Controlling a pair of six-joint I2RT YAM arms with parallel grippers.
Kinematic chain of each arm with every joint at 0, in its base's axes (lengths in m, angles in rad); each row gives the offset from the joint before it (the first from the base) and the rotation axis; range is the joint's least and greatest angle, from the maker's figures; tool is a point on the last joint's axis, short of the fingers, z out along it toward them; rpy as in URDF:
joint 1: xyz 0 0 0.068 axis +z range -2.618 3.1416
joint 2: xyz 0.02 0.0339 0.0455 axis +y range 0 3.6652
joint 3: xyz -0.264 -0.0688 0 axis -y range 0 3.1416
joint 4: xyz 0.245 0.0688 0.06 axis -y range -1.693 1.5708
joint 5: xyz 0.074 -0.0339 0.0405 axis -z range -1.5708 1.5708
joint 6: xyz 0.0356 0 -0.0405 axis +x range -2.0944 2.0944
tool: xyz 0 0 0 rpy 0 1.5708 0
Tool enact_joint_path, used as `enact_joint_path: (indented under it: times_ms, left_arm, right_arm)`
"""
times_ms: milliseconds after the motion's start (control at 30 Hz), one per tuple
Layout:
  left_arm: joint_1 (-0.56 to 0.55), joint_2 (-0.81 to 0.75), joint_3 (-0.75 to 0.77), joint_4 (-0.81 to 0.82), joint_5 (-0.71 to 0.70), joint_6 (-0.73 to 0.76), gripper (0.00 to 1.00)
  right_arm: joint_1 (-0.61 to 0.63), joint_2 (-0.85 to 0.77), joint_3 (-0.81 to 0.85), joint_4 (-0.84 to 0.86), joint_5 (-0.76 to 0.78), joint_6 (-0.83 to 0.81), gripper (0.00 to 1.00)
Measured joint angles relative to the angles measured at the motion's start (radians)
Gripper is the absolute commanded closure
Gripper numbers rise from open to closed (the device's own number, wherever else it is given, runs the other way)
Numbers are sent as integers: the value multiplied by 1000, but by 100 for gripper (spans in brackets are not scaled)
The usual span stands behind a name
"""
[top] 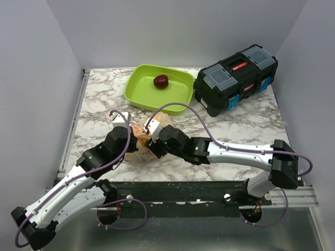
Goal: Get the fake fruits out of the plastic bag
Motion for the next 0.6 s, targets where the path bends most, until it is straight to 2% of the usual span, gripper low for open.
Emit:
enact_joint_path:
  times_ms: [200, 333, 367, 467, 600]
  left_arm:
    - [0, 0, 0, 0, 0, 4, 100]
    - [0, 0, 0, 0, 0, 7, 100]
    - [0, -1, 0, 0, 0, 8, 100]
    - [0, -8, 0, 0, 0, 11, 100]
    - [0, -25, 0, 0, 0, 11, 100]
  right_arm:
    - [-1, 30, -68, 144, 67, -108, 44]
    - [-1, 45, -113, 217, 106, -152, 48]
    - [-1, 48, -120, 232, 115, -158, 51]
    - [-1, 60, -136, 273, 146, -175, 71]
    - [-1, 82, -145, 311, 190, -175, 80]
